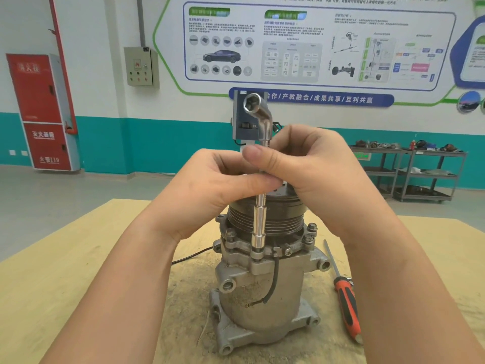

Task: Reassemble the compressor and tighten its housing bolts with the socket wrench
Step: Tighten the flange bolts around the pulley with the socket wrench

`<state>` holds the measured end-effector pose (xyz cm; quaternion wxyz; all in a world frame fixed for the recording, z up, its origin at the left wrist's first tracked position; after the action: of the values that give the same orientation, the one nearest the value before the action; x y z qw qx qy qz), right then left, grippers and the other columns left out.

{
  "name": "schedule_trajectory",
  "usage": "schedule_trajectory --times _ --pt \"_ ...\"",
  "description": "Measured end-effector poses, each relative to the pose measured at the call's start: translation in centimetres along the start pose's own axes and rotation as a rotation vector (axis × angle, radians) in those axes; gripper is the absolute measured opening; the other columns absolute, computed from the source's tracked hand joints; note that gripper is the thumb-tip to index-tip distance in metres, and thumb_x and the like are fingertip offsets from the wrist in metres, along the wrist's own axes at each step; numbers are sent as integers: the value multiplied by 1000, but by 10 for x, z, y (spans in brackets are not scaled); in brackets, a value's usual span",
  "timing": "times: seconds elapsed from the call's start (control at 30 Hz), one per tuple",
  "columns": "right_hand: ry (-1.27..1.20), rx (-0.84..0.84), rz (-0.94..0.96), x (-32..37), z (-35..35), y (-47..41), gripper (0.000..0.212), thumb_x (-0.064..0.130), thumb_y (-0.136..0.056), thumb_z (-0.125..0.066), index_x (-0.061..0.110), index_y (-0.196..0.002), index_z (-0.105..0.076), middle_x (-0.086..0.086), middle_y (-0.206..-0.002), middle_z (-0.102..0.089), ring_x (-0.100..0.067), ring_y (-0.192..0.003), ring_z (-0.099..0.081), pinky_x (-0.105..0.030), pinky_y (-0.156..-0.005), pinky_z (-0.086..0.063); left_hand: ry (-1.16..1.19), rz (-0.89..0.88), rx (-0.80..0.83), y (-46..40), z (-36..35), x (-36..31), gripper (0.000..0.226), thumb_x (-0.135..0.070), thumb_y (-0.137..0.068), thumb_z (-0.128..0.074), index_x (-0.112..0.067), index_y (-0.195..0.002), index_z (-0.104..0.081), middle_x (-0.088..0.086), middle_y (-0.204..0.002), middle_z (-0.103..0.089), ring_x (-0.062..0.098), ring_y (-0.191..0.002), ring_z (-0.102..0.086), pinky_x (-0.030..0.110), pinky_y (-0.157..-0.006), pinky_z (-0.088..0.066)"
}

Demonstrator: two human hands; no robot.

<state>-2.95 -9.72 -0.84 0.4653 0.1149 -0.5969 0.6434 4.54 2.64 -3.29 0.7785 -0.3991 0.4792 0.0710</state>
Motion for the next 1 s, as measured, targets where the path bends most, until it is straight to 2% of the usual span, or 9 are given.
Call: schedule_trajectory --times 0.13,0.2,0.33,0.43,0.6,0.73,0.8,0.9,1.0 --pt "42 131 -38 -1 -1 3 19 37 -93 -61 24 -94 -75 11 -87 -76 0 -87 -69 -20 -79 -53 11 14 6 2 5 0 27 -36 -67 -75 -22 -90 -81 2 -97 -77 11 -98 -71 16 -86 -52" --pt "21 130 -32 -1 0 4 17 32 -94 -60 25 -96 -76 11 -91 -76 -1 -93 -69 -26 -86 -52 25 8 20 3 5 -1 25 -36 -69 -74 -26 -91 -81 -1 -100 -77 8 -104 -69 13 -89 -48" --pt "-9 71 -17 -1 -1 2 9 30 -87 -70 22 -83 -73 7 -88 -76 -6 -88 -70 -25 -81 -51 41 -7 30 3 5 -1 32 -34 -70 -73 -24 -99 -79 -2 -106 -76 8 -109 -67 11 -87 -47" --pt "-21 37 -12 -2 0 1 15 33 -81 -75 21 -74 -69 6 -75 -73 -7 -74 -68 -23 -71 -51 30 -3 23 3 6 -2 32 -33 -69 -75 -22 -99 -78 -1 -107 -76 9 -108 -68 12 -86 -49" --pt "-12 162 -56 -4 1 3 25 40 -84 -65 23 -99 -76 10 -93 -76 -4 -95 -69 -32 -92 -49 10 13 15 3 6 -1 27 -30 -74 -72 -24 -99 -78 -1 -106 -76 9 -108 -68 12 -88 -47" --pt "-75 110 -33 -3 4 2 17 40 -70 -79 24 -74 -76 6 -80 -75 -7 -84 -71 -29 -83 -48 24 9 55 4 6 -2 31 -29 -72 -73 -22 -102 -77 0 -112 -74 11 -113 -66 14 -90 -48" --pt "-81 53 -29 -5 3 1 27 48 -57 -82 25 -62 -69 5 -70 -71 -8 -72 -69 -25 -72 -49 14 11 64 5 6 -3 31 -27 -71 -75 -20 -101 -77 1 -110 -75 13 -108 -68 16 -87 -51" --pt "-64 79 -31 -7 0 0 26 46 -66 -80 23 -71 -70 6 -72 -72 -7 -70 -68 -22 -67 -50 -12 22 50 5 6 -1 26 -22 -75 -73 -18 -99 -77 4 -104 -76 17 -105 -70 22 -90 -53" --pt "-91 167 -58 -7 1 2 23 39 -78 -71 20 -92 -76 6 -87 -76 -6 -88 -71 -20 -77 -52 -21 33 31 4 6 2 26 -25 -76 -71 -20 -101 -77 3 -107 -76 15 -109 -68 24 -99 -49"
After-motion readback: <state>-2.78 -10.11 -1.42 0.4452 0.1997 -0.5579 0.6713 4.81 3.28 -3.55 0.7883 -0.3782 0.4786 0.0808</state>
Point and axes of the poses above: each hand's wrist, its own y-axis away from the middle knuckle, its own z-axis out of the back of the hand, x = y × z, the point moved 3 cm from there along -y, towards the middle knuckle
